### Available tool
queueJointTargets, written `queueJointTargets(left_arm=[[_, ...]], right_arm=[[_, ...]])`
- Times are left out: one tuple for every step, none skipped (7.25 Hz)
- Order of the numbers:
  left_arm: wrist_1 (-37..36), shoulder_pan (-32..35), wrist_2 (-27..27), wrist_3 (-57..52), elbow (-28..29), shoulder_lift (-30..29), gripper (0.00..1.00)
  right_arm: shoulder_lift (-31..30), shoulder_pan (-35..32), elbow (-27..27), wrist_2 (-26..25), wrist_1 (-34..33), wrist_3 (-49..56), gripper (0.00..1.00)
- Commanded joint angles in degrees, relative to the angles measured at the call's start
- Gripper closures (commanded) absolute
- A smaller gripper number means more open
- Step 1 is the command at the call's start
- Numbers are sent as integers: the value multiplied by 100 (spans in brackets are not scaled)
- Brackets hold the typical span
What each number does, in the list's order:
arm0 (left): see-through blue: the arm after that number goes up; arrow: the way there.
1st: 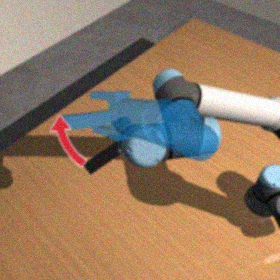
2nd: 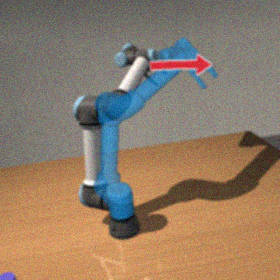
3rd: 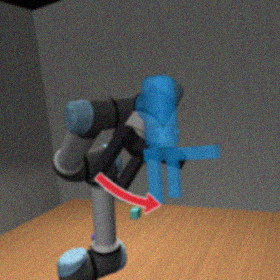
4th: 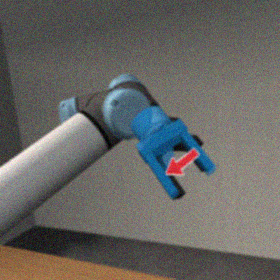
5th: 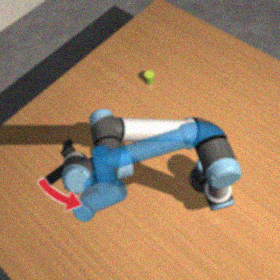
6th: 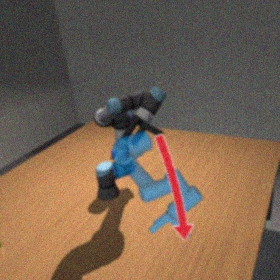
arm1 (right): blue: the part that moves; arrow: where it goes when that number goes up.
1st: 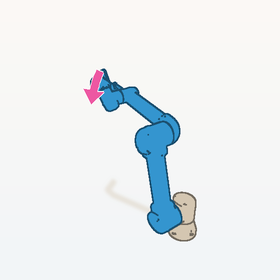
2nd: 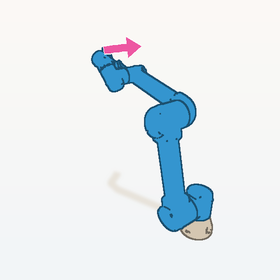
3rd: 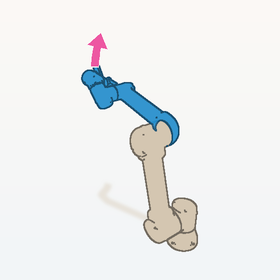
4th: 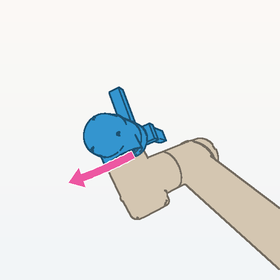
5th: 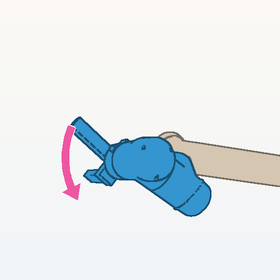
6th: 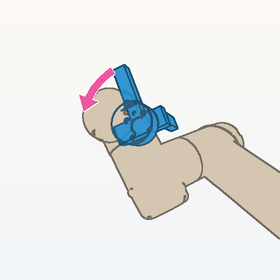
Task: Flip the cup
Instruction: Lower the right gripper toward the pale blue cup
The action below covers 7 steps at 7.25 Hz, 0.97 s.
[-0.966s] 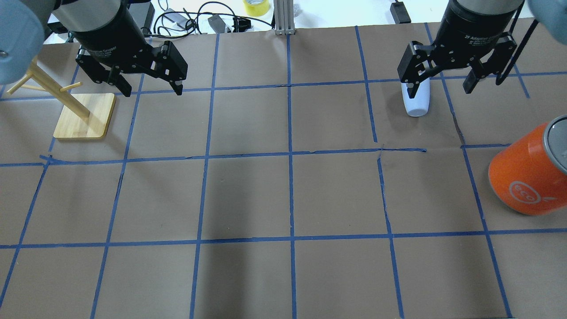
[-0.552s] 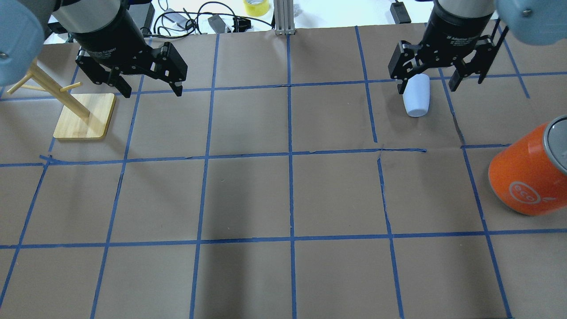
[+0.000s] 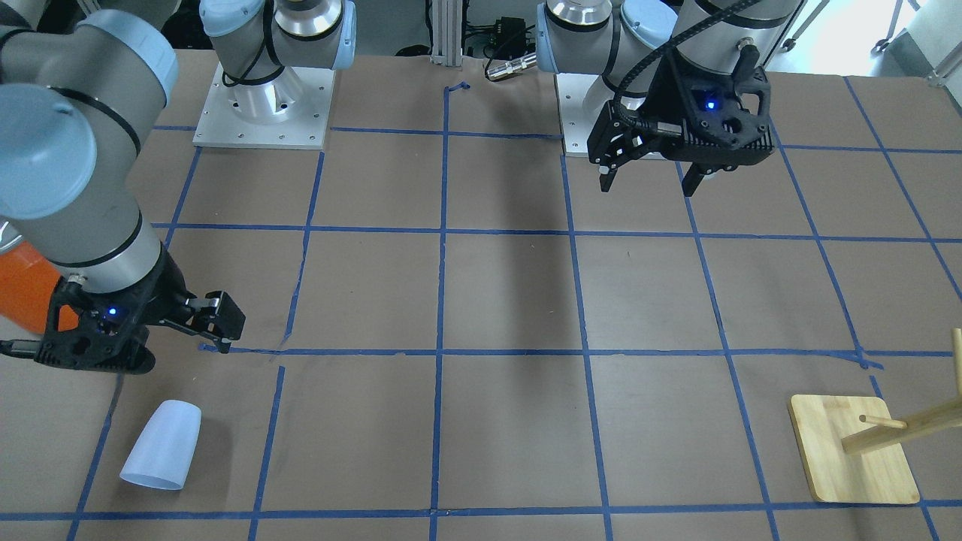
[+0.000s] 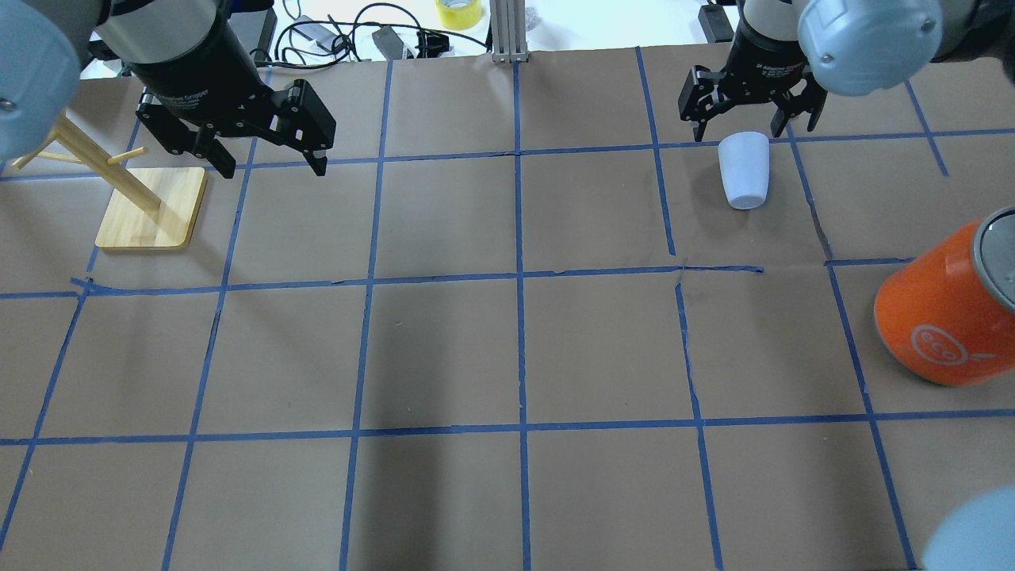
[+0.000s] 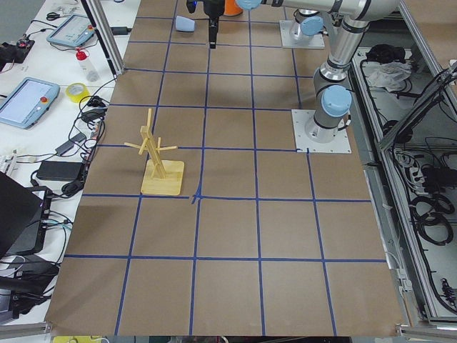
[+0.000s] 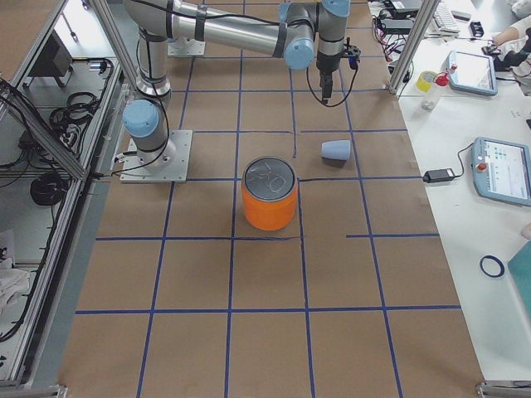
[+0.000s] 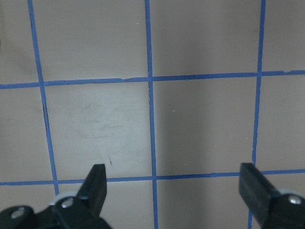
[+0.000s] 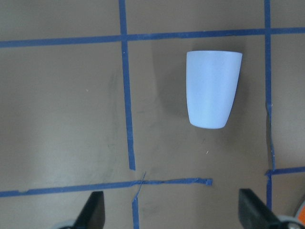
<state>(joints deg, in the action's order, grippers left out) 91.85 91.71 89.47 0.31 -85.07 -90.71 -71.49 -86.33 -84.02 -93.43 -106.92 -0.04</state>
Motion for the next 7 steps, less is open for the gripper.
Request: queueJointTargets(left_arm=[[0,-4,-9,-4,-9,18,0],[0,-4,0,-4,-9,19,0],[0,-4,0,-22,-9,19,0],[0,-12,-9,-22,-9,19,0],[0,-4,-9,-22,-9,19,0],[0,-12,-9,-22,-9,19,0],[0,-4,0,-22,-9,19,0]], right_arm=[[405,632,-18,70,-277,300,0],[669,748,17,88,-277,442,0],[758,749,0,79,-286,382,0],[1081,749,35,79,-625,434,0],[1441,749,18,79,-1159,443,0],[1523,749,17,71,-1225,408,0],[1541,749,0,79,-1200,417,0]])
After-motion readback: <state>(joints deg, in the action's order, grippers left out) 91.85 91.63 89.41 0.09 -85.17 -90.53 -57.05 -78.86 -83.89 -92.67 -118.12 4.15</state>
